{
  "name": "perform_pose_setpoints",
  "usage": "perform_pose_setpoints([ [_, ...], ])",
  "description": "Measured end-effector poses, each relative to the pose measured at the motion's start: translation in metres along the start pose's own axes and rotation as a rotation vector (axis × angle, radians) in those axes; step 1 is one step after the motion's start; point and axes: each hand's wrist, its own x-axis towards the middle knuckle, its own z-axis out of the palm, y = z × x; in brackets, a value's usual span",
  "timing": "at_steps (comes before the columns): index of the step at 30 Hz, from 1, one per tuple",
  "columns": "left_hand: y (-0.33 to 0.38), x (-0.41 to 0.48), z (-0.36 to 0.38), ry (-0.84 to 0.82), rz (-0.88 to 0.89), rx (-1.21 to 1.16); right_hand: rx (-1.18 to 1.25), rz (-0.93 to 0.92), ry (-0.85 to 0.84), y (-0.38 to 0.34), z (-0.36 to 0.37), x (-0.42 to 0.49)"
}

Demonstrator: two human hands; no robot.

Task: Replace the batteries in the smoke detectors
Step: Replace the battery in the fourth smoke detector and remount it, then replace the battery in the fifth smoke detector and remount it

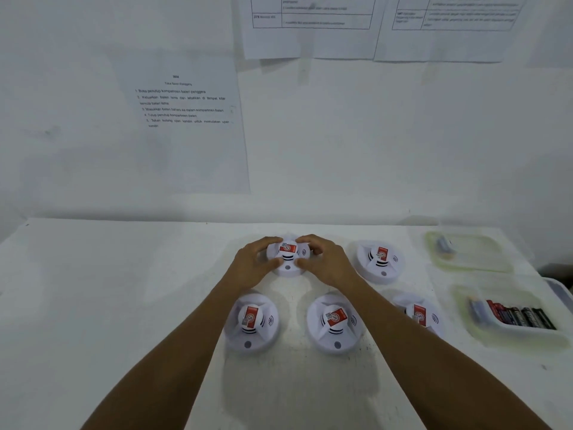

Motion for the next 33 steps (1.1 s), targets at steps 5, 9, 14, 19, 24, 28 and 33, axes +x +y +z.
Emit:
perform_pose_setpoints([
  [5,0.003,-0.002,0.001,-0.016,-0.007,0.007,-0.021,0.014,-0.006,0.0,0.002,0.0],
  [9,0.018,-0.005,0.002,0.082,0.027,0.126,-0.111,-0.03,-0.033,-0.009,-0.011,-0.009],
  [14,0.059,-0.001,0.033,0.122,0.215,0.238,-0.117,-0.072,0.202,0.004,-0.072,-0.039],
  [19,0.1,0.012,0.098,-0.017,0.266,0.175,-0.124,0.087,0.276,0.05,-0.132,-0.063],
  [24,0.117,0.029,0.144,-0.148,0.179,0.21,-0.163,0.201,0.139,0.074,-0.143,-0.066],
  [28,0.114,0.036,0.165,-0.16,0.181,0.207,-0.082,0.187,0.1,0.074,-0.142,-0.067],
  [33,0.109,0.044,0.165,-0.083,0.187,0.176,0.19,0.164,0.149,0.073,-0.146,-0.068],
])
